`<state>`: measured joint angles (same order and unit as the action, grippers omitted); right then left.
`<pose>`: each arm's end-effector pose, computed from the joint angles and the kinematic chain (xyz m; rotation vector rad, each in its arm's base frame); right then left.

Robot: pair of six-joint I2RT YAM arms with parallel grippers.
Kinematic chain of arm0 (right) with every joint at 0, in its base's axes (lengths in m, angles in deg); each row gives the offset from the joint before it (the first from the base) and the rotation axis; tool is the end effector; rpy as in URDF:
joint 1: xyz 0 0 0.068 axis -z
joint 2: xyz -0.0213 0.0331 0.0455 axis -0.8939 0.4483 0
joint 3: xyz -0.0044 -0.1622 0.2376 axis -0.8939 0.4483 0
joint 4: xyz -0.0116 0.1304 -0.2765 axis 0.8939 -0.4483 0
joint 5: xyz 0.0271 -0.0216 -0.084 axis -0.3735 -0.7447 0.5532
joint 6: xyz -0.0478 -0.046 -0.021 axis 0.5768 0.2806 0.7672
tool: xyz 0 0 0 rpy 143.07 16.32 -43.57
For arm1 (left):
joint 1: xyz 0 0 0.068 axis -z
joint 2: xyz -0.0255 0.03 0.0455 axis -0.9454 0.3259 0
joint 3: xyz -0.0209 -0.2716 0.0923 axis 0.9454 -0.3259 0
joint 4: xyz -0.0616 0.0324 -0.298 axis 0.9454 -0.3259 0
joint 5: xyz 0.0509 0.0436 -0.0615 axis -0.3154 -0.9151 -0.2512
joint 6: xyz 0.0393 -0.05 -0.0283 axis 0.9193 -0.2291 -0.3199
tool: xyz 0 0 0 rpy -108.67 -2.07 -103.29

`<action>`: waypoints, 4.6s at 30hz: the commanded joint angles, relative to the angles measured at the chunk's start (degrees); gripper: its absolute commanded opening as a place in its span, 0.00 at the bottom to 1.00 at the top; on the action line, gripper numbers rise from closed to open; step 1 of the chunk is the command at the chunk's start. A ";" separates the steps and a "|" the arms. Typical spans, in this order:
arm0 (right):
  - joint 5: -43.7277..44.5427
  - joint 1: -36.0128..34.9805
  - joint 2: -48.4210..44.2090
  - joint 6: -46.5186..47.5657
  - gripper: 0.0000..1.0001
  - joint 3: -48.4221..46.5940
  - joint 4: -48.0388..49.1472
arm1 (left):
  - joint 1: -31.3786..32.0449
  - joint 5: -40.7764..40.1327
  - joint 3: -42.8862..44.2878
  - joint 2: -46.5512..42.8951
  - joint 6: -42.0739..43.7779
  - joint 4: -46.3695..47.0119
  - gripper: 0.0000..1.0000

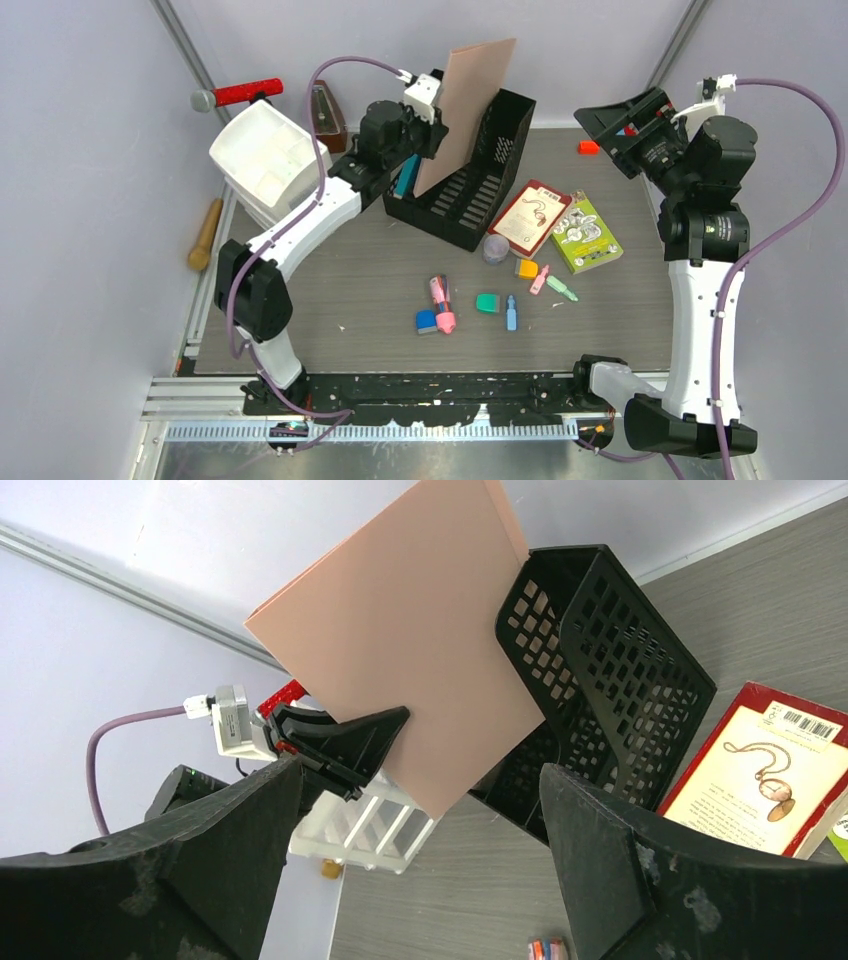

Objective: Organize the desk
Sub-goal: Place the folder in the storage box.

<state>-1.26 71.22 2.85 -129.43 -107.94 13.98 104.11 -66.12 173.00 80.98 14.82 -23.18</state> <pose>0.2490 -0.0109 0.5277 0.4324 1.6529 0.8206 0.4137 -0.2754 0.3944 0.5080 1.6375 -0.5352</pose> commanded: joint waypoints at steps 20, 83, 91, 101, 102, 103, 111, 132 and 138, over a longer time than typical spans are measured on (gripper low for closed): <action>-1.80 0.65 -1.80 -2.01 0.95 2.23 5.89 | -0.26 -0.80 2.09 -3.88 9.00 -1.44 0.00; -2.25 0.67 -4.25 -2.70 0.95 6.56 7.88 | 8.27 -20.66 -15.48 -7.93 4.05 2.72 0.13; -2.20 0.71 -4.32 -2.81 0.95 7.14 8.16 | 8.27 -17.07 -8.68 -5.68 6.03 -7.58 0.28; -2.25 0.76 -4.60 -2.98 0.95 8.11 8.65 | 7.79 -14.54 4.39 0.88 6.11 -22.92 0.38; -2.18 0.71 -4.61 -2.97 0.95 8.17 8.66 | 7.75 -14.35 5.49 1.81 6.01 -24.05 0.39; -2.17 0.74 -4.65 -3.06 0.95 8.30 8.77 | 7.75 -14.10 6.46 2.47 6.00 -25.25 0.40; -2.21 0.73 -4.64 -3.05 0.95 8.64 8.96 | 7.06 -12.82 8.17 2.62 5.61 -26.27 0.41; -2.10 1.10 -4.89 -3.40 0.95 9.38 9.39 | 6.89 -11.70 13.87 4.10 9.41 -30.50 0.44; -2.09 1.11 -5.00 -3.39 0.95 9.80 9.59 | 6.87 -12.07 16.96 6.52 9.93 -32.94 0.32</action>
<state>-3.14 72.10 -0.69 -132.47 -98.28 20.32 111.34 -77.64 186.42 86.10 24.04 -53.49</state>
